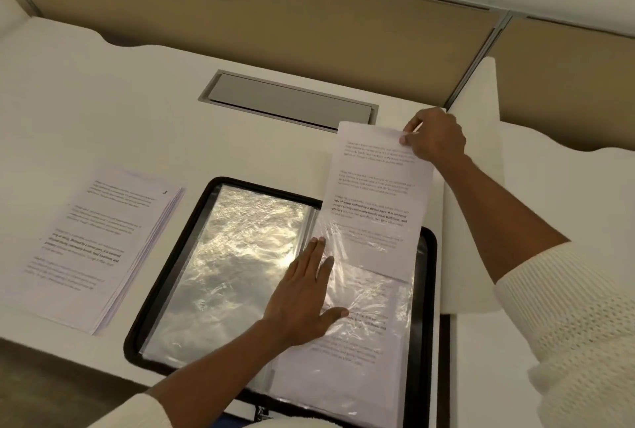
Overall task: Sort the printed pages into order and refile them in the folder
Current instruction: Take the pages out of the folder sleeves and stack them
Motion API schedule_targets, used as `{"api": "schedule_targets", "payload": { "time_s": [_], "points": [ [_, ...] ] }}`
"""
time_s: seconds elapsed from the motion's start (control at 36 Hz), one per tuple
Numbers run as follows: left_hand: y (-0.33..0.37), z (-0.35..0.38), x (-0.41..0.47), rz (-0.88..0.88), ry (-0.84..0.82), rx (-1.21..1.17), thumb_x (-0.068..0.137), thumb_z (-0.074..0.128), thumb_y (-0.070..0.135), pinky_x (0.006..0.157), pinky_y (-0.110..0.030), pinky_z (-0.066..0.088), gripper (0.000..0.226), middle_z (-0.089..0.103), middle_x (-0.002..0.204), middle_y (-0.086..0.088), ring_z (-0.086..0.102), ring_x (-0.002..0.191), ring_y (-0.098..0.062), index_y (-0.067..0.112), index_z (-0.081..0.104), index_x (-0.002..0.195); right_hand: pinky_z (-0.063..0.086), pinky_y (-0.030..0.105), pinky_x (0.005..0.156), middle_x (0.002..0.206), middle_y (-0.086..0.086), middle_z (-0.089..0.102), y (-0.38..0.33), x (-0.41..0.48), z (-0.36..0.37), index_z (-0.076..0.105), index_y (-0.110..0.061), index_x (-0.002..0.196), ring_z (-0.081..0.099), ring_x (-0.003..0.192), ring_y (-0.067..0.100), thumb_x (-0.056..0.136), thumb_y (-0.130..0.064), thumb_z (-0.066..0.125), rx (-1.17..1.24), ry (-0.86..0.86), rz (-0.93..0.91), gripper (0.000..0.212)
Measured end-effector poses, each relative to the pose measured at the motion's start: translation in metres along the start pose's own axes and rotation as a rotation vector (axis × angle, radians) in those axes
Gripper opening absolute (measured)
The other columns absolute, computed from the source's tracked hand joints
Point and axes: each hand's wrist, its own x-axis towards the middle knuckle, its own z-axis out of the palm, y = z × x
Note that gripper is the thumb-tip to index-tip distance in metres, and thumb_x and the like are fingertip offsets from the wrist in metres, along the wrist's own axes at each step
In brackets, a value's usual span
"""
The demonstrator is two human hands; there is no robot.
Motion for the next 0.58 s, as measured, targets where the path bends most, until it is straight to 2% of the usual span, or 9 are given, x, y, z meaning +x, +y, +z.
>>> {"api": "schedule_targets", "payload": {
  "time_s": [0.06,0.14,0.22,0.33,0.39,0.47,0.58],
  "points": [
    [0.0,0.001,0.0,-0.002,-0.003,0.005,0.094,0.037,0.084,0.133,-0.046,0.008,0.105,-0.019,0.175,-0.01,-0.021,0.161,-0.025,0.011,0.02,0.167,0.05,0.035,0.082,0.1,0.002,0.072,-0.008,-0.002,-0.008,0.072,-0.027,0.088,0.068,0.099,0.025,0.083,-0.027,0.086,0.021,0.06,-0.026,0.015],
    [0.0,0.002,0.0,0.002,-0.005,0.012,0.094,0.034,0.084,0.132,-0.048,0.01,0.104,-0.02,0.174,-0.011,-0.022,0.161,-0.025,0.011,0.02,0.167,0.05,0.035,0.078,0.094,-0.002,0.07,-0.018,-0.007,-0.017,0.073,-0.027,0.09,0.067,0.092,0.022,0.087,-0.028,0.082,0.054,0.149,-0.078,0.01],
    [0.001,0.004,0.0,0.004,-0.007,0.02,0.095,0.032,0.083,0.132,-0.048,0.011,0.103,-0.02,0.174,-0.012,-0.022,0.161,-0.026,0.01,0.02,0.167,0.043,0.03,0.071,0.094,-0.006,0.072,-0.03,-0.017,-0.027,0.073,-0.026,0.092,0.061,0.083,0.014,0.09,-0.026,0.08,0.092,0.255,-0.175,0.007],
    [0.003,0.001,0.0,-0.009,-0.023,-0.004,0.096,0.04,0.08,0.133,-0.045,0.002,0.102,-0.025,0.173,-0.01,-0.027,0.159,-0.025,0.012,0.016,0.168,0.043,0.027,0.069,0.096,-0.007,0.075,-0.047,-0.034,-0.041,0.068,-0.026,0.09,0.063,0.083,0.01,0.091,-0.026,0.076,0.143,0.384,-0.328,0.009],
    [0.002,0.0,0.001,-0.017,-0.023,-0.036,0.095,0.044,0.079,0.133,-0.046,0.006,0.101,-0.023,0.174,-0.008,-0.025,0.16,-0.024,0.013,0.018,0.167,0.046,0.027,0.068,0.095,-0.007,0.075,-0.056,-0.044,-0.049,0.07,-0.022,0.092,0.065,0.083,0.009,0.091,-0.028,0.076,0.181,0.42,-0.403,0.008],
    [-0.002,-0.001,0.002,-0.048,0.043,-0.164,0.093,0.049,0.079,0.131,-0.047,0.02,0.095,-0.009,0.177,-0.005,-0.01,0.163,-0.022,0.017,0.031,0.162,0.05,0.029,0.067,0.092,-0.01,0.075,-0.067,-0.061,-0.061,0.071,-0.023,0.091,0.063,0.079,0.006,0.09,-0.029,0.075,0.234,0.425,-0.532,0.008],
    [-0.009,-0.021,0.003,-0.178,0.285,-0.338,0.094,0.063,0.064,0.122,-0.045,0.036,0.068,0.027,0.171,-0.002,0.027,0.157,-0.022,0.02,0.055,0.145,0.056,0.031,0.068,0.091,-0.011,0.075,-0.083,-0.087,-0.072,0.067,-0.03,0.088,0.066,0.077,0.008,0.09,-0.032,0.076,0.277,0.36,-0.695,0.009]
  ]
}}
